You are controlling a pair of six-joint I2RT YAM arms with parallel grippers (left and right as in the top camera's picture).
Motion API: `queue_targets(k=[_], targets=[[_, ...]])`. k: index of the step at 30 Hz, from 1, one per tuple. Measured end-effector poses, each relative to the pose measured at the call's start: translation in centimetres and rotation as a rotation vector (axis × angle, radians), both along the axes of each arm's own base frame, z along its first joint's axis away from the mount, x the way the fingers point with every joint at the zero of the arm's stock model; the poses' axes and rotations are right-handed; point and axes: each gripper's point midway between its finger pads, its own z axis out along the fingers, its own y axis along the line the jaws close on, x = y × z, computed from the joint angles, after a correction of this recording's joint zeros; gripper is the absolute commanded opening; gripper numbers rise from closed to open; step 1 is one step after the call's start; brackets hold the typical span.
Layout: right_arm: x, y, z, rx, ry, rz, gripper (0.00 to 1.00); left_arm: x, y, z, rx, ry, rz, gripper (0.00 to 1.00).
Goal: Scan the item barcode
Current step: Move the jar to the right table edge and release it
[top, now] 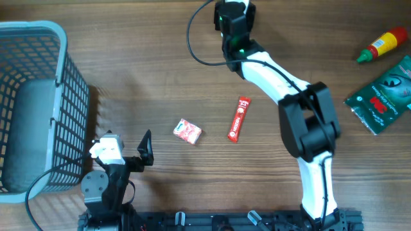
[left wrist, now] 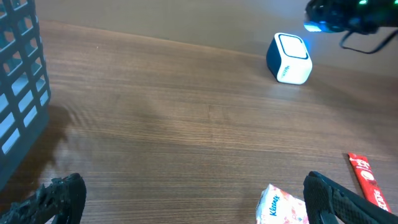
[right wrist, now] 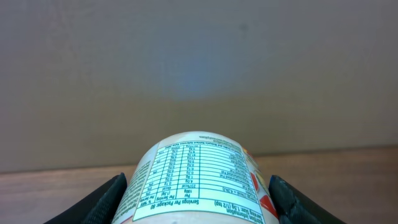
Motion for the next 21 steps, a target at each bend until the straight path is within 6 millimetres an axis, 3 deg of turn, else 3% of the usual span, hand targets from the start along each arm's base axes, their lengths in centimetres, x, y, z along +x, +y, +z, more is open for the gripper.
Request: queue_targets(k=[6, 11, 13, 17, 19, 21], targets=[[1.3, 0.3, -2.1, -0.055, 0.009, -0.005, 0.48, 0.0, 0.0, 0.0, 0.0, 0.0, 0.0, 1.0], [1.0, -0.2, -3.0, -0.097, 0.067, -0.021, 0.51, 0.0, 0.0, 0.0, 0.0, 0.0, 0.0, 1.0], [0.3, -0.8, -4.4, -0.14, 0.154, -0.025, 0.52, 0.0, 0.0, 0.0, 0.0, 0.0, 0.0, 1.0], [-2.1, -3.3, -6.3, -0.202, 0.344, -0.054, 0.52, 0.0, 0.0, 0.0, 0.0, 0.0, 0.0, 1.0], [-3.6, -5.5, -5.8, -0.193, 0.422, -0.097, 0.52, 0.0, 0.0, 0.0, 0.0, -0.001, 0.0, 1.0], [-5.3, -9.4, -4.0, -0.141, 0.485, -0.185, 0.54, 0.0, 0.0, 0.0, 0.0, 0.0, 0.0, 1.0]])
